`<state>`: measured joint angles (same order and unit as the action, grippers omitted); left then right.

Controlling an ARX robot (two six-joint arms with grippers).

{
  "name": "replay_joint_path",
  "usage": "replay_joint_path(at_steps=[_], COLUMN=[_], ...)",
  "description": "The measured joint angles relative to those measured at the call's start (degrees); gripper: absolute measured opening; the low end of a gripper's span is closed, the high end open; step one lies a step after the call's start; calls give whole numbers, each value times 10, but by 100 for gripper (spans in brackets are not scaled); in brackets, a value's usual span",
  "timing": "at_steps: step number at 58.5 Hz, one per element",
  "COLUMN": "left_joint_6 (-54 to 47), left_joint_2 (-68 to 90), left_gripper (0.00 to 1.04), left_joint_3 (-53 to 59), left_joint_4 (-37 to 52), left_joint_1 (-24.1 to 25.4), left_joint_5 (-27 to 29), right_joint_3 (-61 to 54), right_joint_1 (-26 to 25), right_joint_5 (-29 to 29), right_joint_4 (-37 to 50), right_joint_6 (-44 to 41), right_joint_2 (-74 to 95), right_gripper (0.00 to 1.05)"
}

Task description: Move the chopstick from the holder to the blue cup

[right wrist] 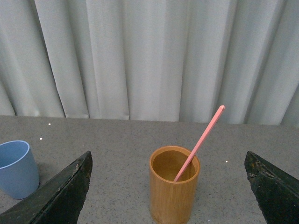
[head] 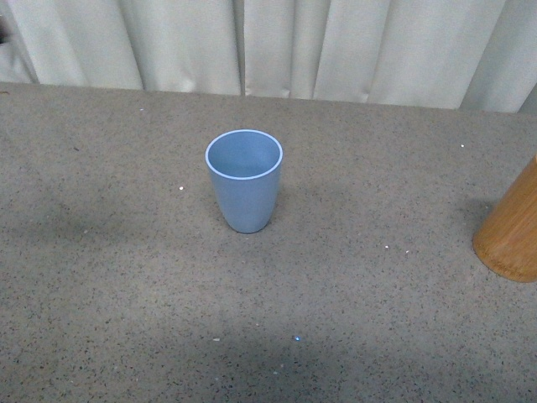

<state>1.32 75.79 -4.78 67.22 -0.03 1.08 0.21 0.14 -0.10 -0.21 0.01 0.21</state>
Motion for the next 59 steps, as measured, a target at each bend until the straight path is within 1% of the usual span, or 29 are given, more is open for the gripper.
replay_joint_path(at_steps=[2,5,7,8,9,10,13,16,19,20,36,41,44,46,48,50,55,57,59], left_joint_6=[0,-3,-4,-5,-5,-5,-7,-8,-9,-9,-8,-9,-9,-9,-9,-9,-9,-9,-9], left_joint_2=[-69,-156,-258,-286,-347,-376,-547,-654,-727,-739,-755,-755,-755,-756,-756,-756,-756,-756,-756], left_gripper=[3,4,4,4,4,4,4,4,4,4,4,20,27,36,45,54,76,84,89], left_joint_3=[24,38,38,38,37,37,37,37,37,37,37,37,37,37,37,37,37,37,37], left_joint_4=[-60,-144,-245,-271,-329,-359,-518,-606,-661,-666,-672,-672,-672,-672,-672,-672,-672,-672,-672], left_joint_1=[0,0,0,0,0,0,0,0,0,0,0,0,0,0,0,0,0,0,0], left_joint_5=[-6,-10,-11,-11,-11,-11,-11,-12,-11,-11,-11,-11,-11,-11,-11,-11,-11,-11,-11], right_joint_3=[0,0,0,0,0,0,0,0,0,0,0,0,0,0,5,10,47,72,99], right_joint_1=[0,0,0,0,0,0,0,0,0,0,0,0,0,0,-1,-20,-92,-108,-116], right_joint_5=[0,0,1,1,1,1,2,2,2,1,1,1,1,1,28,38,58,62,61], right_joint_4=[0,0,0,0,0,0,0,0,0,0,0,0,0,0,2,62,314,375,419], right_joint_6=[0,0,0,0,0,0,0,0,0,0,0,0,0,0,-7,-13,-25,-25,-23], right_joint_2=[0,0,0,0,0,0,0,0,0,0,0,0,0,0,26,105,394,481,560], right_gripper=[95,95,95,95,95,95,95,95,95,95,95,95,95,95,95,95,95,95,95])
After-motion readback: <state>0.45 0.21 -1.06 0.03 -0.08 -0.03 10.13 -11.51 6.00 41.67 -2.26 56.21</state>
